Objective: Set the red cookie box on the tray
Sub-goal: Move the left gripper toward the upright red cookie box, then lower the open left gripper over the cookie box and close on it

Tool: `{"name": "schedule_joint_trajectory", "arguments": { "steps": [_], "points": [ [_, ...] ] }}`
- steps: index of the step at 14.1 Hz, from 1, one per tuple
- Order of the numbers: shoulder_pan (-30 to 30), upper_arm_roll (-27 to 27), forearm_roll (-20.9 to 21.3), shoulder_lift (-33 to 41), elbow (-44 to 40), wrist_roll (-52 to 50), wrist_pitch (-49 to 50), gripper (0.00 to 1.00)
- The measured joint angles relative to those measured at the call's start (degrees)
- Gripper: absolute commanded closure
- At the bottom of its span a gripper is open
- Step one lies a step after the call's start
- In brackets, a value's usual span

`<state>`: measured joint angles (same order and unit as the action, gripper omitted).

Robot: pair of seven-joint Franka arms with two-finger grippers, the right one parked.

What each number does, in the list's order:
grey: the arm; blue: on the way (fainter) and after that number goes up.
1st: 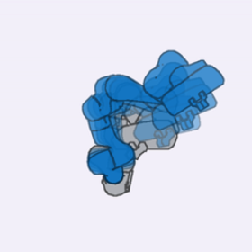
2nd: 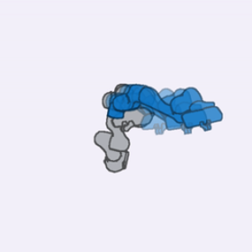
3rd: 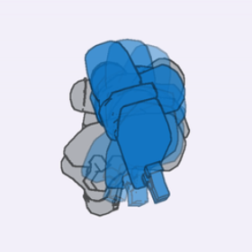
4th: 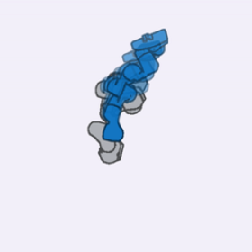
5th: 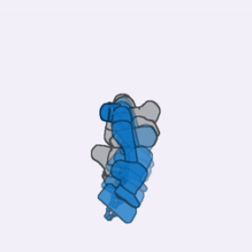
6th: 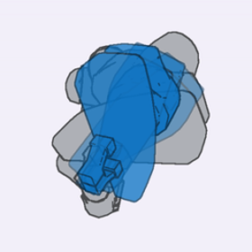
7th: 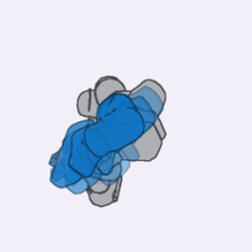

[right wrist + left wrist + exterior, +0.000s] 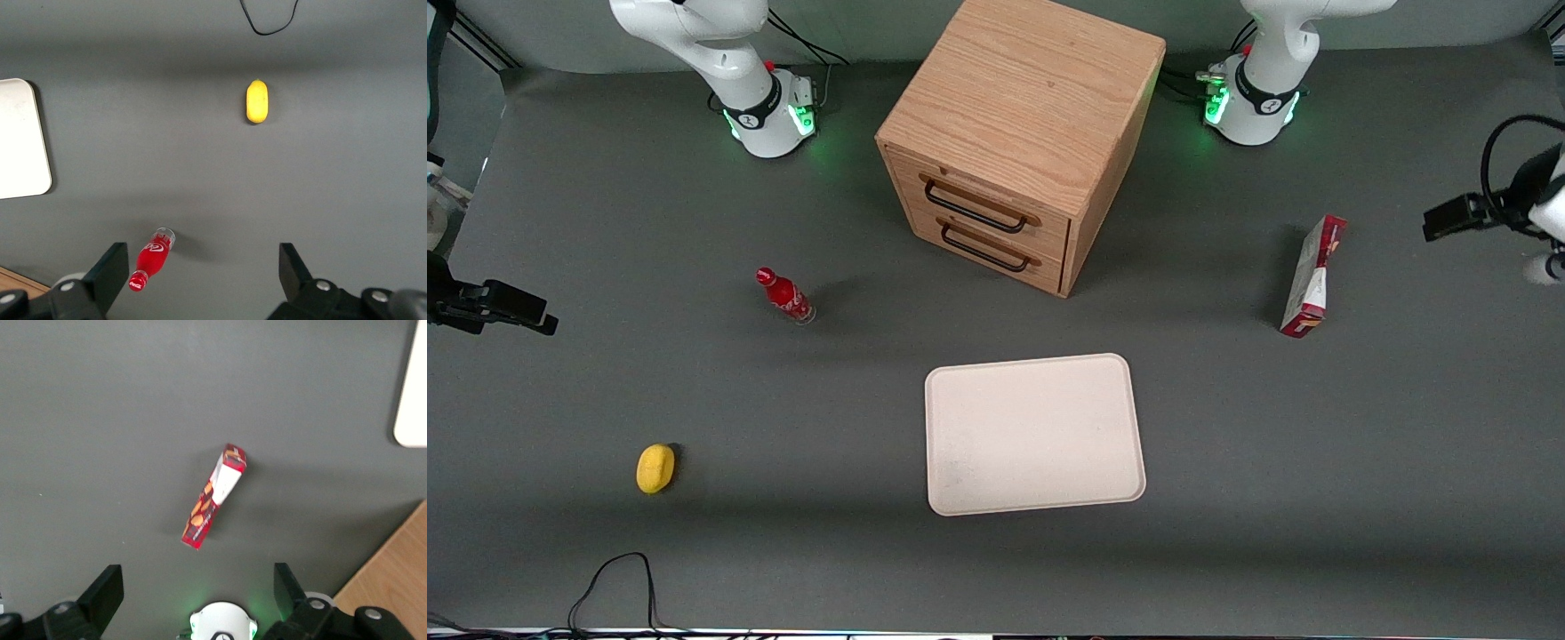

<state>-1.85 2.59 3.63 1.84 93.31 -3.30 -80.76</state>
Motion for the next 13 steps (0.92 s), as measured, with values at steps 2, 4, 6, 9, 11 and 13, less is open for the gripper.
{"name": "schedule_joint_trajectory", "arguments": {
  "steps": [2,4,6,9,11,13],
  "points": [
    [0.0,0.1,-0.3,6.3,5.6,2.6,0.3,0.00],
    [0.2,0.4,-0.3,13.1,11.6,7.9,0.5,0.00],
    [0.5,1.3,-0.3,18.4,17.0,12.6,0.2,0.00],
    [0.6,2.3,-0.3,20.5,20.4,17.3,-0.4,0.00],
    [0.6,2.1,-0.4,20.5,23.5,19.1,-3.8,0.00],
    [0.5,2.0,-0.4,20.4,29.9,19.6,-11.0,0.00]
  ]
}}
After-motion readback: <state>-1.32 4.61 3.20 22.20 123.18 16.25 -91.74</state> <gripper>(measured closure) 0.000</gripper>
